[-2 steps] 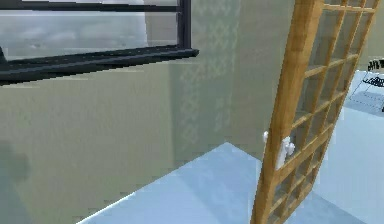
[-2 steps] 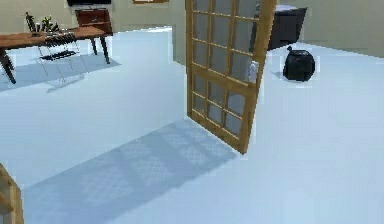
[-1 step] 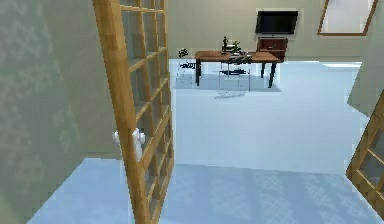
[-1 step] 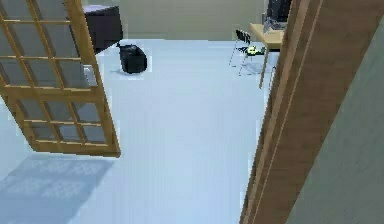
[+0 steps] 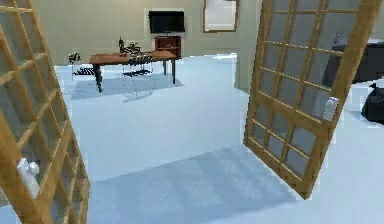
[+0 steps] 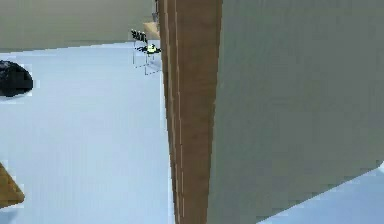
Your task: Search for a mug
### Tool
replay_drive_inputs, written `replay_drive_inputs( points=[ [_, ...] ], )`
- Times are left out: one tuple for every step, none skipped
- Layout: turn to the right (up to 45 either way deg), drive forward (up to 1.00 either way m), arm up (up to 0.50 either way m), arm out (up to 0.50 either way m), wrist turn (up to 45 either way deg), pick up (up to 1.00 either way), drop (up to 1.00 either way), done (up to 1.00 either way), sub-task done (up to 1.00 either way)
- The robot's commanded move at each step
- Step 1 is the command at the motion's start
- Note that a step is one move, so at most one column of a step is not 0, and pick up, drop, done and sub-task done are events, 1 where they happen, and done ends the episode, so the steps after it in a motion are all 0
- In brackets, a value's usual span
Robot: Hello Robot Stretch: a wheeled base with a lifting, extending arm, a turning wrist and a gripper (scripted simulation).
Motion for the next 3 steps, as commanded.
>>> replay_drive_inputs(
  points=[
    [0.0,0.30,0.00,0.00,0.0,0.00,0.00,0.00,0.00],
    [45.0,0.00,0.00,0.00,0.0,0.00,0.00,0.00,0.00],
    [33.0,0.00,0.00,0.00,0.0,0.00,0.00,0.00,0.00]
  ],
)
